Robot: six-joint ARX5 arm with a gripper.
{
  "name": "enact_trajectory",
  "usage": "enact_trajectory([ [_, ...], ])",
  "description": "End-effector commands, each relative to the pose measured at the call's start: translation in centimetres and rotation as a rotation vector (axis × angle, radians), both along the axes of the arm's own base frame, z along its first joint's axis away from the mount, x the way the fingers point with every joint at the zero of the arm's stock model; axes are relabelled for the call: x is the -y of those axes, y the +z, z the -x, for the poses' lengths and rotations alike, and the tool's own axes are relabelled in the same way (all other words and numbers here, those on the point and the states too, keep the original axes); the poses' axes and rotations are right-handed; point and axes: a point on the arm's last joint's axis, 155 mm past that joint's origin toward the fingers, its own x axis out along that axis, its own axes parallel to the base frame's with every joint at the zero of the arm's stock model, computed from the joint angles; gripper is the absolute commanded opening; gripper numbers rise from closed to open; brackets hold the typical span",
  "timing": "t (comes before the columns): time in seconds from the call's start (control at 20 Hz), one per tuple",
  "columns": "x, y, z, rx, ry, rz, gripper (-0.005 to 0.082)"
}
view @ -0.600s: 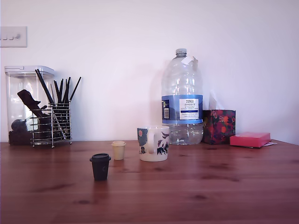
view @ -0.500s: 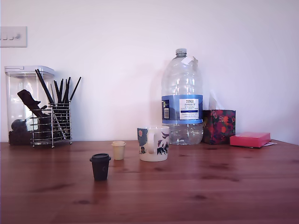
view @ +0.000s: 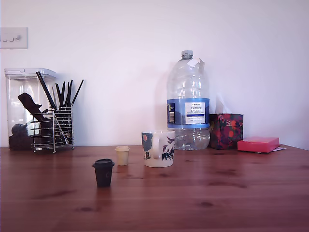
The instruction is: Pick up the coffee capsules from the table one by one and drop them inside the nearest coffee cup
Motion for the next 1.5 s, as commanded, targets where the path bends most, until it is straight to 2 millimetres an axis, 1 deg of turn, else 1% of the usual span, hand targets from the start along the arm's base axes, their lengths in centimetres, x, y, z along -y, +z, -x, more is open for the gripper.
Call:
enact_trajectory([
  [0.0,0.9,0.2,0.0,0.015,-0.046,0.02,-0.0022],
  [0.1,2.1,0.7,0.1,0.031,-0.105,0.032,-0.0022],
  [0.2,3.5,0.7,0.3,0.032,-0.169,0.03,-0.0022],
  [0.4,6.4,0.1,0.4,0.047,-0.3,-0.03,-0.0022],
  [0.55,7.9,-1.0,-0.2,0.057,-0.353,-0.101,-0.0022],
  [0.7,8.8,-3.1,-0.8,0.022,-0.389,-0.152,-0.002],
  [0.75,8.9,-3.8,-1.1,0.006,-0.389,-0.157,0.0005],
  [0.8,9.0,-4.4,-1.6,-0.006,-0.382,-0.163,0.0102],
  [0.85,9.0,-4.8,-2.0,-0.009,-0.377,-0.168,0.0262],
  [0.9,9.0,-5.1,-2.4,-0.009,-0.369,-0.177,0.0446],
  [0.95,9.0,-5.4,-2.8,-0.006,-0.362,-0.187,0.0579],
  [1.0,9.0,-5.8,-3.1,0.006,-0.365,-0.207,0.063],
  [1.15,9.3,-6.4,-4.0,0.028,-0.362,-0.226,0.0621],
  [1.35,9.8,-6.7,-5.1,0.068,-0.358,-0.216,0.0621],
  [1.45,10.1,-7.3,-5.7,0.07,-0.366,-0.235,0.0621],
])
